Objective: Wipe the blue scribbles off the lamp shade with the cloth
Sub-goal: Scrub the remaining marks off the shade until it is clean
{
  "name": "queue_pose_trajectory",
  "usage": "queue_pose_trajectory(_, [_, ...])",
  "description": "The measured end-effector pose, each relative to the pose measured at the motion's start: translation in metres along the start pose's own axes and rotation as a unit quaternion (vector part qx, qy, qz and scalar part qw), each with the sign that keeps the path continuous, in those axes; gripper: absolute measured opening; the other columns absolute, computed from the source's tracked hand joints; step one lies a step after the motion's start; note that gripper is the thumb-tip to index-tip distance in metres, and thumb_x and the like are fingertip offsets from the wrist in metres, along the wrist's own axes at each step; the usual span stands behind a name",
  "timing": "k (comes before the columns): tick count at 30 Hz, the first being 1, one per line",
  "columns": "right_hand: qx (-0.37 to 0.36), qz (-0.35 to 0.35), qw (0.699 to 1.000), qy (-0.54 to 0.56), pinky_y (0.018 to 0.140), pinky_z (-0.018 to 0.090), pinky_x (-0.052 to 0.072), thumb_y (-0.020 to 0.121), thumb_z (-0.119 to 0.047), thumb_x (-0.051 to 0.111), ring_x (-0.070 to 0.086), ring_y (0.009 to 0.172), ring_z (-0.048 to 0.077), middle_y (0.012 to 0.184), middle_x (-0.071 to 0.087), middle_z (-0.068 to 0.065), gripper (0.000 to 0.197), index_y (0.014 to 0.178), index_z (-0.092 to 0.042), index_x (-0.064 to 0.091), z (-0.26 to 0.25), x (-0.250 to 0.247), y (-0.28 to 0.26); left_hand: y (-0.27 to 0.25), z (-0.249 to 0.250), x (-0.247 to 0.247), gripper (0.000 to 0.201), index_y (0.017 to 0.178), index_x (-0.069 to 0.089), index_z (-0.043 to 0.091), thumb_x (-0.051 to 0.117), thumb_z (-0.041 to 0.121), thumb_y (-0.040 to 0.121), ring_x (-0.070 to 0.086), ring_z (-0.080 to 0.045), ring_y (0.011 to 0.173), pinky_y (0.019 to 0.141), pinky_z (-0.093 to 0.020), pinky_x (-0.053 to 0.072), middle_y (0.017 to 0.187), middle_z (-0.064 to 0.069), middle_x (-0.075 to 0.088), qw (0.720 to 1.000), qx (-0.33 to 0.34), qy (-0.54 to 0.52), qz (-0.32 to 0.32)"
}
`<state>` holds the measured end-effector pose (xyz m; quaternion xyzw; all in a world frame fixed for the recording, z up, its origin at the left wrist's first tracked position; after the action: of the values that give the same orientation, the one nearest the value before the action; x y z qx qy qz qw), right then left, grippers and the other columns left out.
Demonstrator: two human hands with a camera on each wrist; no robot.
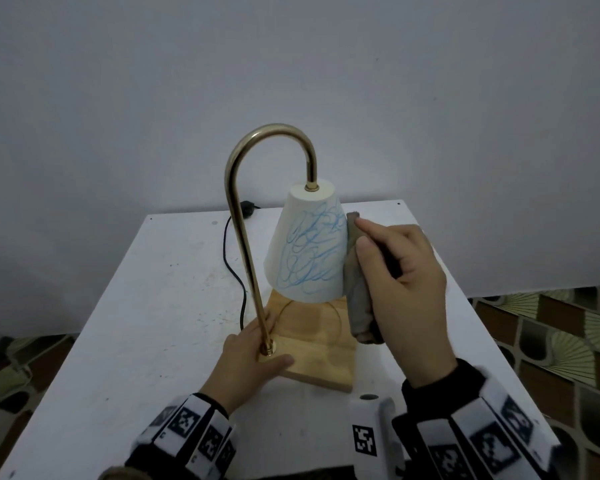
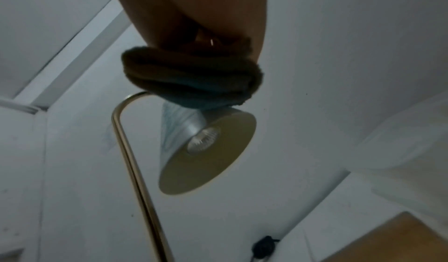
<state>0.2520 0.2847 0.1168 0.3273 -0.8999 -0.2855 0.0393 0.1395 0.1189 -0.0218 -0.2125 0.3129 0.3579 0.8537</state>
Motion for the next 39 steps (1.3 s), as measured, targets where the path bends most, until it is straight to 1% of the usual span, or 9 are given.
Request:
queue_pose_trajectory(5, [0.033, 0.011, 0.999, -0.029, 0.079, 0.005, 0.038, 0.090, -0.010, 0.059, 0.054, 0.091, -0.003, 0.096, 0.057, -0.009, 0.017, 0.104, -0.015, 0.067, 0.017, 0.001, -0.007, 0.002, -0.004, 0.001, 0.093, 0.146, 0.025, 0.031, 0.062, 0.058, 0.065, 0.027, -0.008, 0.137, 0.116, -0.033, 0.020, 0.150, 0.022, 0.016, 1.000, 0.000, -0.005, -0.008])
queue_pose_trajectory(10, [0.111, -0.027, 0.992, -0.046, 0.087, 0.033, 0.049, 0.089, -0.011, 0.054, 0.060, 0.091, 0.012, 0.092, 0.065, -0.002, 0.015, 0.087, -0.016, 0.068, 0.020, -0.002, 0.023, 0.007, -0.006, 0.002, 0.105, 0.146, 0.023, 0.035, 0.054, 0.070, 0.052, 0.027, -0.015, 0.137, 0.115, -0.034, 0.023, 0.146, 0.028, 0.014, 1.000, -0.019, -0.013, -0.017])
queue_pose_trajectory(17, [-0.020, 0.014, 1.000, -0.003, 0.079, 0.009, 0.040, 0.089, -0.010, 0.055, 0.057, 0.090, 0.003, 0.093, 0.062, -0.003, 0.014, 0.094, -0.014, 0.068, -0.002, 0.002, -0.002, 0.008, -0.003, 0.000, 0.104, 0.149, 0.018, 0.032, 0.056, 0.066, 0.058, 0.029, -0.016, 0.136, 0.115, -0.033, 0.023, 0.153, 0.021, 0.010, 0.999, -0.019, 0.015, -0.039])
queue_pose_trajectory(21, [0.041, 0.011, 0.999, -0.030, 0.079, 0.010, 0.042, 0.090, -0.006, 0.057, 0.057, 0.088, 0.002, 0.092, 0.062, -0.005, 0.017, 0.089, -0.021, 0.065, 0.026, -0.005, -0.010, 0.010, -0.006, 0.000, 0.102, 0.149, 0.016, 0.035, 0.057, 0.067, 0.060, 0.034, -0.019, 0.131, 0.113, -0.036, 0.027, 0.154, 0.020, 0.012, 0.998, -0.023, 0.020, -0.046])
queue_pose_trajectory(24, [0.106, -0.009, 0.994, -0.024, 0.083, 0.024, 0.049, 0.089, -0.007, 0.057, 0.060, 0.088, 0.009, 0.091, 0.064, -0.003, 0.020, 0.083, -0.024, 0.065, 0.034, -0.009, 0.001, 0.011, -0.008, -0.002, 0.107, 0.148, 0.017, 0.037, 0.053, 0.073, 0.054, 0.036, -0.018, 0.129, 0.112, -0.038, 0.029, 0.153, 0.024, 0.012, 0.998, -0.016, 0.024, -0.051])
queue_pose_trajectory(26, [0.083, -0.007, 0.996, -0.024, 0.082, 0.026, 0.049, 0.089, -0.007, 0.057, 0.061, 0.089, 0.014, 0.091, 0.065, 0.001, 0.015, 0.085, -0.018, 0.068, 0.025, -0.007, 0.010, 0.015, -0.009, -0.004, 0.106, 0.148, 0.016, 0.037, 0.056, 0.071, 0.056, 0.031, -0.017, 0.133, 0.114, -0.038, 0.026, 0.150, 0.028, 0.008, 0.997, -0.008, 0.034, -0.062])
queue_pose_trajectory(30, [0.015, 0.015, 1.000, -0.007, 0.078, 0.013, 0.043, 0.087, -0.012, 0.056, 0.057, 0.088, 0.005, 0.091, 0.063, 0.000, 0.014, 0.092, -0.011, 0.069, 0.007, -0.002, 0.008, 0.017, -0.012, -0.008, 0.101, 0.147, 0.013, 0.041, 0.061, 0.064, 0.062, 0.020, -0.015, 0.141, 0.117, -0.040, 0.020, 0.143, 0.035, 0.006, 0.996, 0.001, 0.033, -0.082])
queue_pose_trajectory(34, [0.027, 0.018, 0.999, 0.000, 0.080, 0.009, 0.041, 0.091, -0.007, 0.057, 0.057, 0.090, 0.001, 0.094, 0.062, -0.002, 0.015, 0.097, -0.012, 0.068, 0.014, -0.006, -0.007, 0.015, -0.008, -0.007, 0.109, 0.149, 0.011, 0.037, 0.049, 0.075, 0.054, 0.009, -0.021, 0.142, 0.117, -0.035, 0.011, 0.152, 0.024, 0.006, 0.996, -0.015, 0.060, -0.060])
queue_pose_trajectory(39, [0.033, 0.015, 0.999, -0.003, 0.079, 0.006, 0.039, 0.090, -0.006, 0.057, 0.055, 0.088, -0.004, 0.093, 0.063, -0.001, 0.014, 0.096, -0.013, 0.068, 0.018, -0.005, 0.003, 0.008, -0.001, -0.005, 0.093, 0.150, -0.003, 0.029, 0.054, 0.061, 0.082, -0.019, -0.020, 0.144, 0.117, -0.038, 0.004, 0.153, 0.019, -0.011, 0.989, -0.016, 0.143, -0.039])
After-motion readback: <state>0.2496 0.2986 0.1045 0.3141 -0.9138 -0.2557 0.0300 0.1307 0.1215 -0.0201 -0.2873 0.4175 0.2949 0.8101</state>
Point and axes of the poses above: each hand's wrist, its own y-axis towards the middle knuckle, its own x-axis out of the palm, z = x × y, the point moved 2 cm from there along y, towards the middle knuckle
